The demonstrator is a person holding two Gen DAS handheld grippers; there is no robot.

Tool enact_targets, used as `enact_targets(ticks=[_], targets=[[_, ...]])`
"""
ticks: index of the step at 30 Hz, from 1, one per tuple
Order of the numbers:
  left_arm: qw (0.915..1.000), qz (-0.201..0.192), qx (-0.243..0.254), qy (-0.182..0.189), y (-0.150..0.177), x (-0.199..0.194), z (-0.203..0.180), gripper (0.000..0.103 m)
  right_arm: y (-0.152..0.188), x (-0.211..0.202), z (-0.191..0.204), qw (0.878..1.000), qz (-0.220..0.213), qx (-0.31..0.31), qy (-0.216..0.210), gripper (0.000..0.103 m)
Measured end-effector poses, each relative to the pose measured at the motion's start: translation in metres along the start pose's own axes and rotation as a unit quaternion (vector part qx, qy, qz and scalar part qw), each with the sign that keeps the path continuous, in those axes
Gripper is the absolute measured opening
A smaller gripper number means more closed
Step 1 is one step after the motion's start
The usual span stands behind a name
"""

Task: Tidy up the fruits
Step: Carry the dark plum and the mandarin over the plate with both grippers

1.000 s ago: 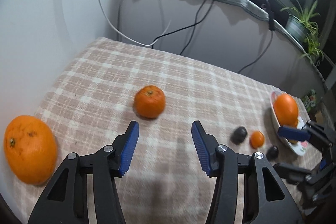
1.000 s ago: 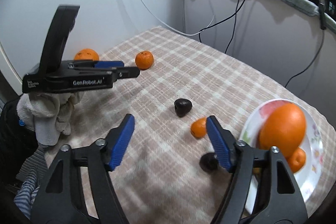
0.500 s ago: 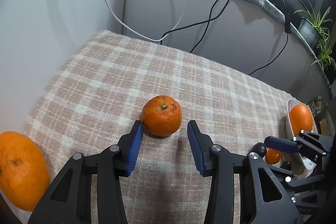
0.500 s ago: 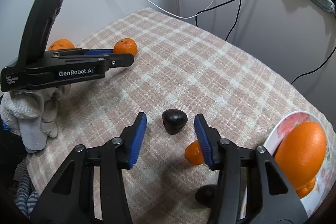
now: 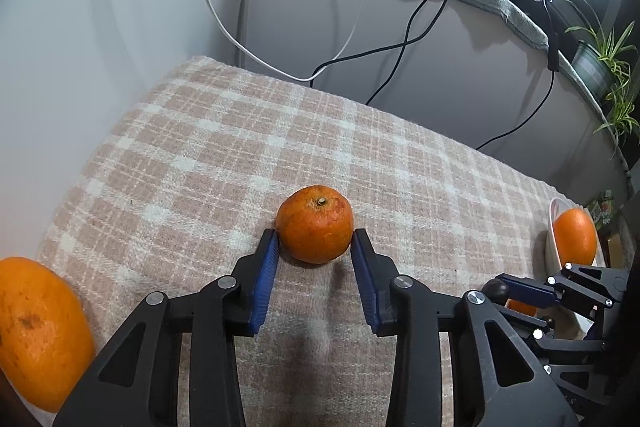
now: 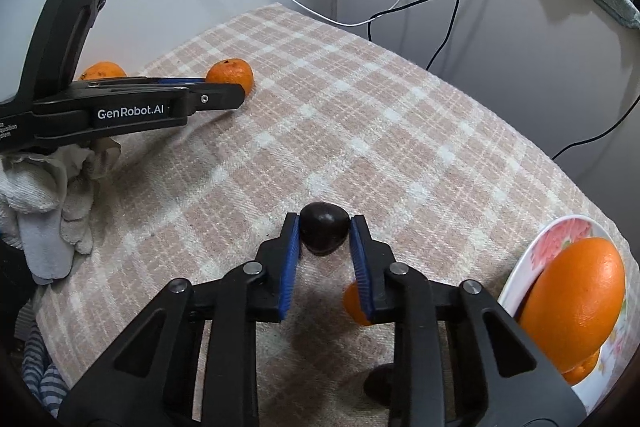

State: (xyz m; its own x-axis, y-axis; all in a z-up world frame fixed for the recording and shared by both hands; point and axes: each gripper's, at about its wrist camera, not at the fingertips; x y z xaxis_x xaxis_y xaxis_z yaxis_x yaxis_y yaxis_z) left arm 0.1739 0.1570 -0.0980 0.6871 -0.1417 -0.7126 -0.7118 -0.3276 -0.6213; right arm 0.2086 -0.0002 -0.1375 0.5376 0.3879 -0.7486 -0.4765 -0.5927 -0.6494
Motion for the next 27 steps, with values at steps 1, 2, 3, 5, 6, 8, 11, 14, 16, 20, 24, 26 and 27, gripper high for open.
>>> enact_targets(ticks=[1,2,3,5,6,8,11,14,16,20,24,26,27], targets=[[1.0000,-0.001,-0.001,0.001,0.000,0.000,0.001,0.035,0.000,0.000,-0.001,1.000,-0.001,0.002,-0.001,0.026],[1.0000,-0.002,-0.001,0.002,0.001,-0.001,0.001,0.035,0.000,-0.001,-0.001,1.000,-0.002,0.003,0.000,0.026],[1.0000,-0.003,-0.001,0.002,0.001,-0.001,0.001,0.035,0.001,-0.001,-0.001,1.000,-0.003,0.004,0.000,0.026],[1.0000,-0.004,-0.002,0.003,0.002,-0.003,0.001,0.035,0.001,-0.003,-0.001,1.000,-0.007,0.007,0.001,0.026],[1.0000,-0.005,-0.003,0.003,0.002,-0.004,0.001,0.035,0.001,-0.004,-0.001,1.000,-0.010,0.009,0.001,0.026],[1.0000,-0.008,-0.004,0.005,0.003,-0.006,0.001,0.035,0.001,-0.007,-0.002,1.000,-0.015,0.013,-0.001,0.026],[0.9999,-0.010,-0.004,0.009,0.005,-0.010,0.001,0.035,0.002,-0.014,-0.005,1.000,-0.023,0.020,-0.003,0.026],[0.9999,-0.011,0.001,0.011,0.007,-0.014,-0.001,0.035,0.002,-0.021,-0.007,0.999,-0.031,0.024,-0.006,0.026],[0.9998,-0.012,0.002,0.013,0.009,-0.018,-0.004,0.035,0.003,-0.026,-0.007,0.999,-0.037,0.027,-0.008,0.026],[0.9996,-0.018,0.006,0.019,0.017,-0.029,-0.009,0.034,0.007,-0.039,-0.007,0.998,-0.050,0.030,-0.011,0.026],[0.9992,-0.021,0.015,0.032,0.026,-0.041,-0.019,0.034,0.013,-0.052,-0.010,0.997,-0.063,0.033,-0.013,0.026],[0.9988,-0.022,0.019,0.040,0.030,-0.046,-0.026,0.034,0.017,-0.060,-0.014,0.997,-0.069,0.038,-0.014,0.025],[0.9986,-0.023,0.020,0.044,0.032,-0.048,-0.030,0.034,0.019,-0.063,-0.017,0.996,-0.072,0.041,-0.014,0.025]])
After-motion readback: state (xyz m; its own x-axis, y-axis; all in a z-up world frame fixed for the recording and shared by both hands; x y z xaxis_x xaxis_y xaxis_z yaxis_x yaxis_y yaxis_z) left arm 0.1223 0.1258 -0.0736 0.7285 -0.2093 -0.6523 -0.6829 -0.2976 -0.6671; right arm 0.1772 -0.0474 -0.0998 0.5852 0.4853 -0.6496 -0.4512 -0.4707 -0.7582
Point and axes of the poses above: each gripper's, at about its wrist camera, not at the fingertips, and x roughly the way its jaws point, z to its left, y to its underside, and after that the axes turned 4 degrees about y, right-handed
